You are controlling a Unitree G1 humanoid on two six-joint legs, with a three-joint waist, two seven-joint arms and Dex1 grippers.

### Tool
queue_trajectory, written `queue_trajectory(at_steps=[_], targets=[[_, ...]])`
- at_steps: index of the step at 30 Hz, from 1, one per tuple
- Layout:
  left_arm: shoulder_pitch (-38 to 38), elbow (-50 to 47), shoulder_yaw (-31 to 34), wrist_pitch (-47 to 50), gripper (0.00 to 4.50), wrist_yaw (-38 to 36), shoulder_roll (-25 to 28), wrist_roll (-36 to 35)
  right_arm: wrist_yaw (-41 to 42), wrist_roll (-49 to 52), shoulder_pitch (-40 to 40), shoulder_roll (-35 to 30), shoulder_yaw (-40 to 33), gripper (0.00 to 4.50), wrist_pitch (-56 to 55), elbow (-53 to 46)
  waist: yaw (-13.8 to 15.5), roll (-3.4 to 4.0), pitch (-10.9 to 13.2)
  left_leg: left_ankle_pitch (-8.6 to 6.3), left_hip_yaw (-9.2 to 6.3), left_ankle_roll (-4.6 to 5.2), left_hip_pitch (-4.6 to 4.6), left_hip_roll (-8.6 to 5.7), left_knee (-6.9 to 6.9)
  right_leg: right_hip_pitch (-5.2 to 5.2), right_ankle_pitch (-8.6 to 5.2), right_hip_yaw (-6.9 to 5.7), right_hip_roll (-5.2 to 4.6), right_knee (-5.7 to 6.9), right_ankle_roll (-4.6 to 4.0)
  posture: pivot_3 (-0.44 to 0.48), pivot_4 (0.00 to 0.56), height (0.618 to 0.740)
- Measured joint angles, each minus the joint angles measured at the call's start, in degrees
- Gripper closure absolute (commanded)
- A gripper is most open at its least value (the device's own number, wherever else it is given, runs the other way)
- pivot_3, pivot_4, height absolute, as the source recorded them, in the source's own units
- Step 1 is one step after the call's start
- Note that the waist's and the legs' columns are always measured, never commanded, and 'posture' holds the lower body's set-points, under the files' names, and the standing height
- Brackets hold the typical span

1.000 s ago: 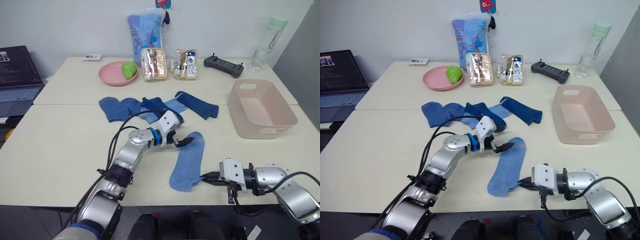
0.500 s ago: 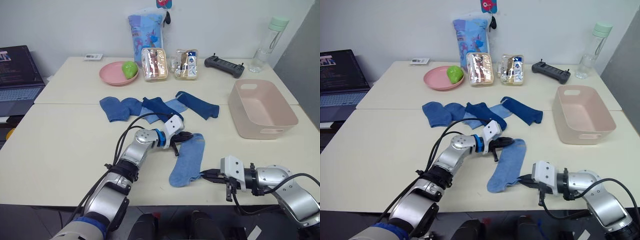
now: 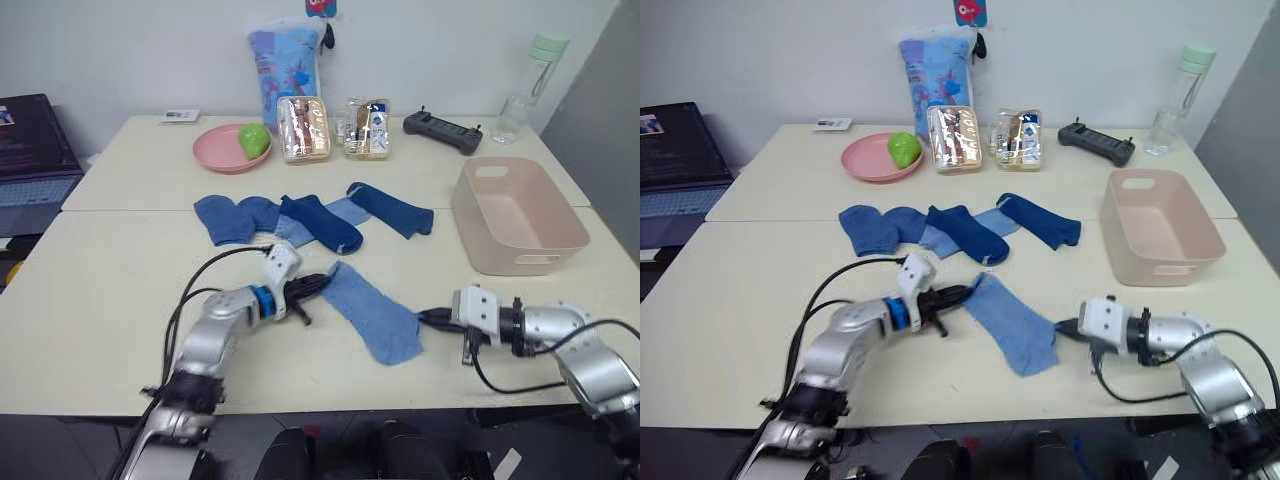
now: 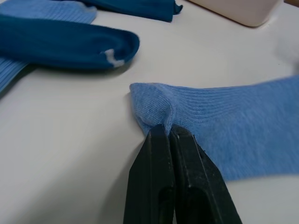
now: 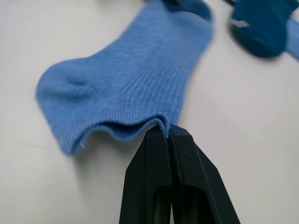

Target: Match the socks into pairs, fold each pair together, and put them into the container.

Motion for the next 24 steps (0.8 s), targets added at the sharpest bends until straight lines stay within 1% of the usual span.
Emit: queue_trajectory(at_steps=[1,3,4,7,9,12,13,14,15,16,18,20,22,24], targets=[[1.64,-2.7,0.54,1.37,4.46,1.69,-0.72,-0.72,0.26,-0.27,-1.21,0.49,0.06,4.5,-0.95,1.83,0.29,0.0,0.0,0.0,0.0,0.0,-0.01,0.0,0.0,0.0,0.0,0.01,-0.01,-0.02,0.0,0.0,0.15,0.74],[3.83,-5.79,0.7,2.83,4.5,4.33,-1.79,-1.23,0.59,-0.37,-2.2,1.5,0.1,4.04,-1.94,3.8,0.79,0.0,0.0,0.0,0.0,0.0,-0.03,-0.01,0.0,0.0,0.0,-0.01,-0.02,-0.04,0.0,0.0,0.15,0.74],[4.61,-6.76,0.71,3.18,4.3,5.57,-2.24,-1.22,0.78,-0.34,-2.25,1.78,0.1,3.8,-2.03,4.3,0.87,0.0,0.0,0.0,0.01,0.0,-0.05,-0.02,0.0,0.0,0.0,0.0,-0.04,-0.04,0.0,0.0,0.15,0.74],[5.42,-7.73,0.86,3.45,3.64,8.8,-3.29,-1.17,1.45,-0.26,-1.74,1.36,-0.38,2.86,-1.84,4.65,0.92,0.0,0.0,0.0,0.03,0.0,-0.04,-0.05,0.01,0.0,0.0,0.02,-0.07,-0.03,0.0,0.0,0.15,0.74],[5.42,-8.19,1.09,3.71,3.04,9.32,-3.1,-1.68,1.01,0.98,0.08,1.02,-2.63,2.21,0.21,3.87,0.94,0.0,0.0,0.0,0.01,0.0,-0.05,-0.05,0.0,0.0,0.0,-0.01,-0.07,-0.03,0.0,0.0,0.15,0.74],[5.4,-8.69,2.82,4.47,2.09,8.45,-0.56,-3.28,-1.05,5.47,4.68,0.78,-7.75,1.2,7.67,0.08,0.9,0.01,0.0,0.0,0.0,0.0,-0.05,-0.04,-0.02,-0.01,0.0,0.0,-0.06,0.0,-0.01,0.0,0.15,0.74],[5.32,-8.66,3.21,4.69,1.76,7.79,0.2,-3.66,-1.49,6.98,5.81,0.79,-8.72,1.2,9.89,-1.36,0.86,0.02,-0.01,0.0,0.01,0.0,-0.04,-0.03,-0.02,-0.01,0.0,0.01,-0.06,0.01,-0.01,0.0,0.15,0.74],[4.9,-8.52,3.28,4.75,1.49,6.17,1.71,-4.4,-2.61,9.97,8.36,0.93,-10.63,1.2,14.01,-4.76,0.86,0.02,-0.01,0.0,-0.02,0.0,-0.05,-0.03,-0.03,-0.01,0.0,-0.02,-0.06,0.01,-0.01,0.0,0.15,0.74],[4.18,-8.03,3.43,4.63,1.11,3.71,4.26,-4.77,-4.2,13.86,11.69,1.64,-12.77,1.2,19.33,-9.63,0.84,0.02,-0.01,0.0,-0.06,0.0,-0.06,0.01,-0.04,-0.01,-0.01,-0.05,-0.04,0.01,-0.02,0.0,0.15,0.74],[3.4,-7.32,3.83,4.59,0.93,2.49,5.59,-5.08,-5.14,15.96,13.35,2.01,-13.45,1.2,22.07,-12.42,0.76,0.03,-0.02,0.0,-0.05,0.0,-0.05,0.0,-0.04,-0.01,-0.01,-0.03,-0.03,0.01,-0.02,0.0,0.15,0.74],[0.07,-5.01,4.34,4.85,0.93,0.25,6.95,-6.17,-8.45,18.92,16.97,3.02,-14.45,1.2,27.69,-19.11,0.77,0.07,-0.03,0.0,-0.03,0.0,-0.06,-0.02,-0.02,0.0,-0.01,-0.04,-0.04,0.02,-0.02,0.0,0.15,0.74],[-3.57,-2.74,3.92,4.86,0.93,-1.07,7.08,-6.63,-12.36,19.35,18.56,4.37,-13.99,1.2,31.36,-24.04,0.77,0.07,-0.03,0.0,-0.02,0.0,-0.05,-0.06,0.0,0.01,-0.01,-0.03,-0.05,0.02,-0.02,0.0,0.15,0.74],[-6.43,-0.62,2.83,4.63,0.93,-1.67,6.99,-6.36,-15.53,17.82,19.16,5.0,-12.27,1.2,33.22,-26.31,0.75,0.06,-0.04,0.0,-0.02,0.01,-0.05,-0.08,0.0,0.01,-0.01,-0.03,-0.04,0.01,-0.01,0.0,0.15,0.74],[-8.78,2.9,0.4,3.28,0.93,-2.13,6.52,-4.61,-18.99,15.88,19.81,6.6,-10.69,1.2,34.56,-26.91,0.69,0.06,-0.04,0.0,-0.01,0.0,-0.05,-0.07,-0.01,0.0,-0.01,-0.03,-0.03,0.01,0.0,0.0,0.15,0.74]])
